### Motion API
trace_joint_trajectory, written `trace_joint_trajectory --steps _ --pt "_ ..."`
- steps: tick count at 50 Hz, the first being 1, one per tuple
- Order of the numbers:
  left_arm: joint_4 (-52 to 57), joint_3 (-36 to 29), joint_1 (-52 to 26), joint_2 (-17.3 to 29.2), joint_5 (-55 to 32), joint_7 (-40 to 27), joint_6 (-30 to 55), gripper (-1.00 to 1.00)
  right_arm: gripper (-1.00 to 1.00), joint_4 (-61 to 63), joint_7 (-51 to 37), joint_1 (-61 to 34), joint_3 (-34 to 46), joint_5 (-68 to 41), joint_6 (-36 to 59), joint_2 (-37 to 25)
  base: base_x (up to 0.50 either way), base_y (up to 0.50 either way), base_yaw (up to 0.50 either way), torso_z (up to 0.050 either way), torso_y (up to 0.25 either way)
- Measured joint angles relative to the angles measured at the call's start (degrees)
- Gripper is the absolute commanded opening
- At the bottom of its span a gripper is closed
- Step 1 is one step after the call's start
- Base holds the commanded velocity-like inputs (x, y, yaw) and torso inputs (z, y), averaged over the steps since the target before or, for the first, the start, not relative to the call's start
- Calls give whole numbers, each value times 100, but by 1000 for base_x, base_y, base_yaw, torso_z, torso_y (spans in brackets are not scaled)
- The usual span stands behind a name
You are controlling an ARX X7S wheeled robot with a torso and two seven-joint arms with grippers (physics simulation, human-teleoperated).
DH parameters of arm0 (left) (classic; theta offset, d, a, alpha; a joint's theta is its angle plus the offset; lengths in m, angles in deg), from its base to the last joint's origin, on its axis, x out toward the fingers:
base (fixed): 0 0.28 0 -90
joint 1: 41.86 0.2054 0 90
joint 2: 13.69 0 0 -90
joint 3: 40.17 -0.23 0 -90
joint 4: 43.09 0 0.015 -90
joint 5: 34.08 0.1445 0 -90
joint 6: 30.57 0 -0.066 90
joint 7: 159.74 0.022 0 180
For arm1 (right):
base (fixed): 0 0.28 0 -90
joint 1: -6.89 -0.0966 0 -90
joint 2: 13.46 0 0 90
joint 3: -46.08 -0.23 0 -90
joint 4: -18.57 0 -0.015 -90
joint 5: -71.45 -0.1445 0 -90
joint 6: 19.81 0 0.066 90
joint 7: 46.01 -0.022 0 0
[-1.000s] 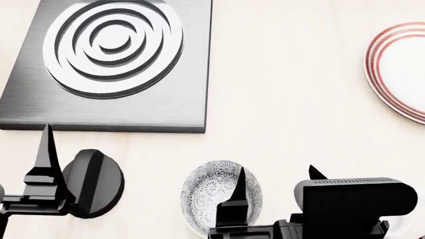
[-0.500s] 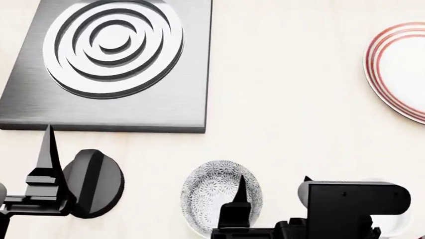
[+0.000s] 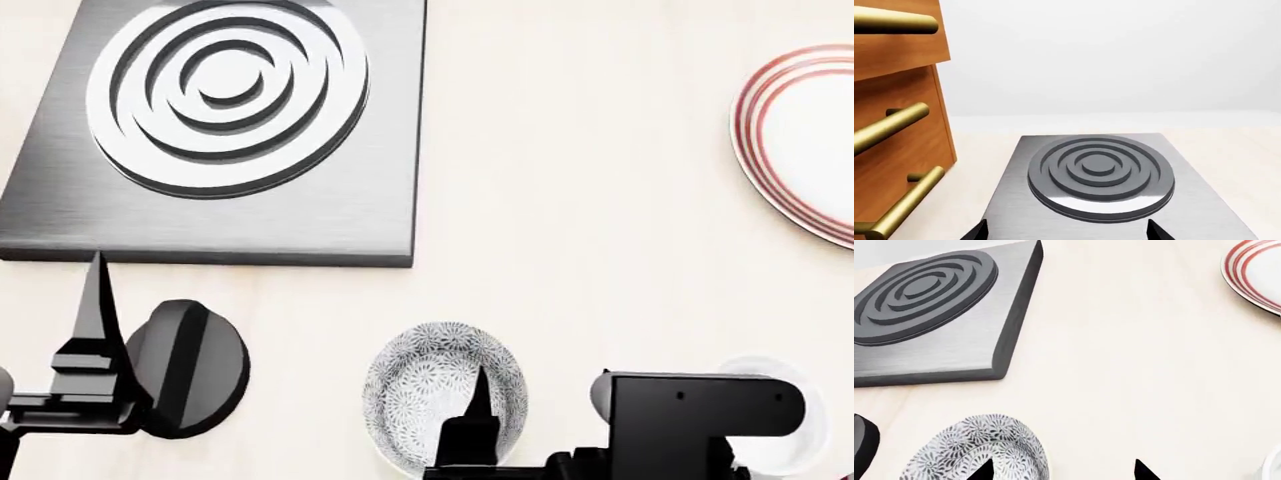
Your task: Pick the akita bowl next to the ramekin and place it on the plate.
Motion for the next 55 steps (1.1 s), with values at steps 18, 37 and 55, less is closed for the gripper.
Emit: trace_joint_trajectory --steps 18,37,55 --pt "-40 -18 38 32 -23 -31 -50 100 100 -362 10 25 186 -17 -321 -34 0 0 0 0 0" --pt "-97 -33 41 65 -57 -58 -86 100 100 -825 38 18 351 -5 -693 -61 0 0 0 0 0" --pt "-166 -73 24 98 -75 -81 -115 100 -100 -877 -19 60 564 -15 -919 -161 0 0 0 0 0"
